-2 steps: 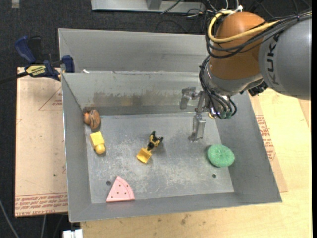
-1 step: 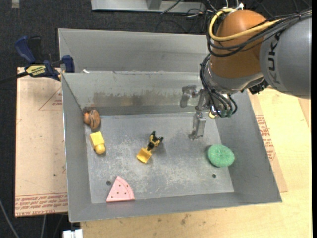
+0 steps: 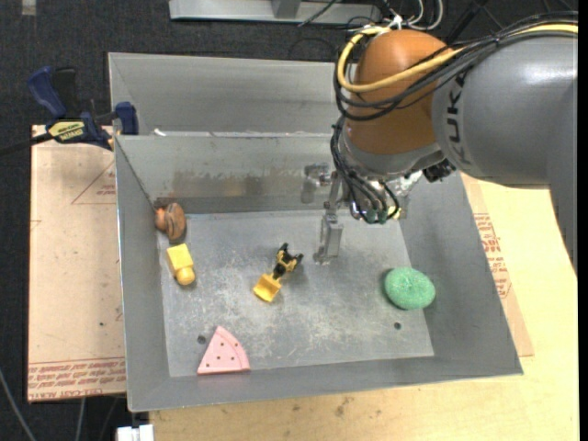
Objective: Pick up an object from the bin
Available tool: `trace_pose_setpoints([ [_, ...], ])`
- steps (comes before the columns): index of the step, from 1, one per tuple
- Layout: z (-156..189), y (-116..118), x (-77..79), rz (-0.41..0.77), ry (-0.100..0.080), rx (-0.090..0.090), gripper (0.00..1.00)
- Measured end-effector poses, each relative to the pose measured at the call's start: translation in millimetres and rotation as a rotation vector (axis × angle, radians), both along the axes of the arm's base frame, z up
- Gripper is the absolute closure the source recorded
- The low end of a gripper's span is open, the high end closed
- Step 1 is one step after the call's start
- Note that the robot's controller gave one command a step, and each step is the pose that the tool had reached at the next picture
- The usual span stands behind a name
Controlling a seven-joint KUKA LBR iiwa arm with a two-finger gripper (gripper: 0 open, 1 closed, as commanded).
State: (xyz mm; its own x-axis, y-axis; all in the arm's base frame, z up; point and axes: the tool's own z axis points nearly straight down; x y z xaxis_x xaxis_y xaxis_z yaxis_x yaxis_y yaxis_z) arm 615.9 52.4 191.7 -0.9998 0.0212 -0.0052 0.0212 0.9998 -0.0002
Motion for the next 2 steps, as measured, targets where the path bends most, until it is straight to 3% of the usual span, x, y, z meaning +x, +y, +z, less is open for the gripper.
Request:
trace_pose_setpoints([
  [1, -32, 28, -18.1, 0.12, 0.003, 0.006, 0.0],
  [2, -115, 14, -24.0, 0.293, -0.004, 0.003, 1.0],
])
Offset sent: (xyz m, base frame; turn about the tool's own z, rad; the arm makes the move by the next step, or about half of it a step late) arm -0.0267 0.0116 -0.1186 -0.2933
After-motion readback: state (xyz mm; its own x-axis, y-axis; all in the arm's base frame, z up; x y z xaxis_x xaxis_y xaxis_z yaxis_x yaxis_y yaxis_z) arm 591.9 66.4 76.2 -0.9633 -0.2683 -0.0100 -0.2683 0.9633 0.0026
